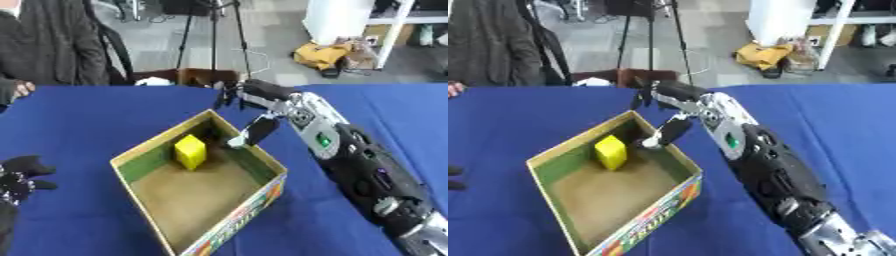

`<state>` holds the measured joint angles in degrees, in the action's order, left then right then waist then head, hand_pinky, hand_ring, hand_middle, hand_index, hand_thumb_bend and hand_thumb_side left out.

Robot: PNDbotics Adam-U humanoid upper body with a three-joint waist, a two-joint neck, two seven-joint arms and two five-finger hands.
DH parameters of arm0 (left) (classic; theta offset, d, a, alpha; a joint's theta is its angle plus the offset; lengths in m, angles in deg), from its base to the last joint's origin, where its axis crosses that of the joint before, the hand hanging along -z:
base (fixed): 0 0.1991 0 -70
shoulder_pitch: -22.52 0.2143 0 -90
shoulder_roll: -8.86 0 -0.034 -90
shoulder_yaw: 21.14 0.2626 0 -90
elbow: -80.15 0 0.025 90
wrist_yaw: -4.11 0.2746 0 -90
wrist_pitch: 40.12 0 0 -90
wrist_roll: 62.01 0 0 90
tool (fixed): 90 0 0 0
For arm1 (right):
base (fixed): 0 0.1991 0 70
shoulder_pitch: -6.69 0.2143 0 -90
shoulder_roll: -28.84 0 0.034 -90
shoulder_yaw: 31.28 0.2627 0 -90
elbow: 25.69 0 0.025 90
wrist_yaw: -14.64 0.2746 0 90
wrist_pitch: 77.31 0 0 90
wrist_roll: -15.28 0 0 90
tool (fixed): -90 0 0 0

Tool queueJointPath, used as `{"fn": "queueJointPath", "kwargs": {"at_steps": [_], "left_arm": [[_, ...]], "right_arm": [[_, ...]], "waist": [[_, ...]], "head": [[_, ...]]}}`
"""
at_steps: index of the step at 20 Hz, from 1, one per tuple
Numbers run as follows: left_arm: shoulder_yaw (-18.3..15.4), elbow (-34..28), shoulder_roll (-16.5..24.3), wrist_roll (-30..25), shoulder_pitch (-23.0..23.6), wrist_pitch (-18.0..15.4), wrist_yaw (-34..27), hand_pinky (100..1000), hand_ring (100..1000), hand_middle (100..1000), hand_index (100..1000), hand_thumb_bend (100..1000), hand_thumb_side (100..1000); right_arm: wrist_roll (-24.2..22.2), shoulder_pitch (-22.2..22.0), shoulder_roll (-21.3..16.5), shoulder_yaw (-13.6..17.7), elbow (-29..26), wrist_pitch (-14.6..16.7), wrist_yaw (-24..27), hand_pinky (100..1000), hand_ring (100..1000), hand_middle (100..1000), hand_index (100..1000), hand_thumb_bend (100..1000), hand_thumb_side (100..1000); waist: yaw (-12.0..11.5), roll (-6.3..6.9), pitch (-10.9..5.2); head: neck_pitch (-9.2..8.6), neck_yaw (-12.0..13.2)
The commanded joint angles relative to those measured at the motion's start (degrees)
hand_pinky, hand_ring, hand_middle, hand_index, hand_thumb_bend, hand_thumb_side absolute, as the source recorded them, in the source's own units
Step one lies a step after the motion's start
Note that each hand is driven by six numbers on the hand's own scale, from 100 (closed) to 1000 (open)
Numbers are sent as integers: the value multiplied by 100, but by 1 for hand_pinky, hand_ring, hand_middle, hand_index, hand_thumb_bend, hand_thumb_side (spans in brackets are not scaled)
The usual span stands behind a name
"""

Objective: Pick up objects on the table and place them in the box.

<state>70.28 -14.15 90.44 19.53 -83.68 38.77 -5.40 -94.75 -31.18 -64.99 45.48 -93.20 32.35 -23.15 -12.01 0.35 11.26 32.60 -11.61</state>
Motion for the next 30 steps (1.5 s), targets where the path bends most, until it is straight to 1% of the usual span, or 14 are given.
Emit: {"fn": "queueJointPath", "kwargs": {"at_steps": [1, 2, 3, 4, 6, 8, 9, 11, 15, 18, 21, 25, 27, 30], "left_arm": [[-98, -67, 105, 60, -41, -16, 18, 594, 693, 568, 736, 815, 892], [-117, -66, 111, 79, -35, -19, 23, 594, 694, 568, 736, 815, 892], [-140, -63, 115, 102, -30, -23, 28, 594, 694, 568, 736, 815, 891], [-160, -62, 120, 123, -27, -27, 32, 594, 695, 568, 736, 815, 890], [-203, -57, 143, 169, -25, -35, 43, 593, 696, 568, 736, 814, 889], [-239, -54, 171, 209, -33, -43, 54, 593, 698, 569, 736, 813, 888], [-255, -52, 183, 228, -42, -48, 58, 593, 701, 570, 736, 813, 886], [-288, -46, 206, 265, -69, -56, 65, 593, 703, 571, 737, 813, 885], [-317, -31, 227, 305, -101, -64, 76, 593, 700, 569, 735, 813, 886], [-325, -21, 217, 312, -90, -61, 87, 593, 699, 568, 735, 814, 887], [-333, -14, 206, 316, -76, -61, 95, 592, 699, 567, 734, 814, 888], [-338, -2, 194, 324, -44, -60, 100, 592, 699, 567, 734, 814, 890], [-341, 7, 181, 329, -26, -59, 102, 591, 699, 566, 734, 813, 891], [-342, 12, 174, 333, -18, -60, 105, 591, 699, 566, 734, 813, 891]], "right_arm": [[345, -56, -436, 264, -702, -197, 591, 544, 747, 729, 771, 534, 514], [471, -159, -545, 340, -942, -283, 841, 540, 747, 728, 770, 523, 538], [629, -308, -666, 447, -1216, -377, 1125, 533, 746, 728, 766, 444, 625], [784, -470, -779, 544, -1480, -480, 1410, 526, 745, 723, 763, 509, 567], [1161, -899, -986, 783, -1980, -705, 2066, 516, 743, 720, 758, 480, 605], [1556, -1356, -1113, 1019, -2375, -932, 2778, 505, 740, 715, 754, 477, 619], [1758, -1587, -1140, 1146, -2533, -1029, 3134, 496, 736, 711, 750, 438, 645], [2223, -2094, -1177, 1432, -2827, -1141, 3814, 489, 731, 706, 746, 428, 649], [2902, -2888, -1196, 1808, -3198, -1185, 4631, 457, 685, 661, 728, 403, 642], [3218, -3338, -1150, 1953, -3392, -1155, 5010, 450, 675, 650, 723, 400, 639], [3356, -3653, -1023, 2031, -3519, -1148, 5186, 451, 682, 659, 728, 402, 639], [3402, -3889, -820, 2082, -3597, -1174, 5215, 457, 700, 690, 746, 402, 652], [3410, -3975, -712, 2100, -3608, -1179, 5211, 458, 703, 696, 750, 408, 670], [3409, -4015, -661, 2107, -3618, -1181, 5205, 458, 703, 696, 750, 408, 670]], "waist": [[89, 5, -112], [141, 2, -113], [206, 4, -115], [260, 5, -115], [393, 18, -112], [507, 30, -110], [566, 40, -106], [683, 60, -104], [860, 86, -97], [961, 102, -81], [1019, 114, -67], [1065, 135, -62], [1080, 147, -60], [1085, 151, -60]], "head": [[-84, 133], [-85, 181], [-85, 242], [-85, 294], [-94, 410], [-111, 491], [-121, 535], [-130, 609], [-125, 703], [-103, 770], [-66, 838], [-1, 965], [53, 1073], [78, 1118]]}}
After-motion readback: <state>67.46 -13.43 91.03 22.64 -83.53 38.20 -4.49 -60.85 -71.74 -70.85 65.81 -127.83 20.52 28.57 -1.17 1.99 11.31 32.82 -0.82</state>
